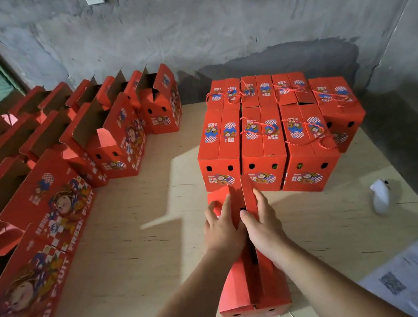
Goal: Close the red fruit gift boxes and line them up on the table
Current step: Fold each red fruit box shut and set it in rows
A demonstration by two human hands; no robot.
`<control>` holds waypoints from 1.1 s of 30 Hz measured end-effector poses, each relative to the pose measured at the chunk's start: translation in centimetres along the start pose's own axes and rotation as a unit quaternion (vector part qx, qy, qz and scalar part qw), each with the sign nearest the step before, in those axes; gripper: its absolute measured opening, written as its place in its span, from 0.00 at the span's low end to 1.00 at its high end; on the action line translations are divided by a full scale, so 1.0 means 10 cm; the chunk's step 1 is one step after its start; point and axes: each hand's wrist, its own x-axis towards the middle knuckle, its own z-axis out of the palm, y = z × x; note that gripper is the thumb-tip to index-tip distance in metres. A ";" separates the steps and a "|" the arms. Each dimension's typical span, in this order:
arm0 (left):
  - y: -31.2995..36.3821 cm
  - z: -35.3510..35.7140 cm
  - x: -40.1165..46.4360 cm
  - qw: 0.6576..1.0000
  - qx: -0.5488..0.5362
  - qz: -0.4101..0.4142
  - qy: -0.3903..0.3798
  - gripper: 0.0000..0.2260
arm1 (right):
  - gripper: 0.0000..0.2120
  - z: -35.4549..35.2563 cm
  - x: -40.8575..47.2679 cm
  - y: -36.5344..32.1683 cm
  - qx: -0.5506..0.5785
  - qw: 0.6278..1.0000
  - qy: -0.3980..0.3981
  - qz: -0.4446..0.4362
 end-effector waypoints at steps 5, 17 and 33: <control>-0.07 -0.02 0.04 0.998 -0.010 0.055 0.039 0.26 | 0.25 0.01 0.05 0.08 -0.091 0.996 -0.017 -0.013; -0.16 -0.37 0.35 0.888 0.376 0.264 0.032 0.25 | 0.35 -0.04 0.22 0.01 -0.074 0.991 -0.037 -0.100; -0.37 -0.13 0.53 0.938 0.102 0.328 0.044 0.20 | 0.33 0.04 0.26 0.13 -0.094 0.991 -0.020 -0.094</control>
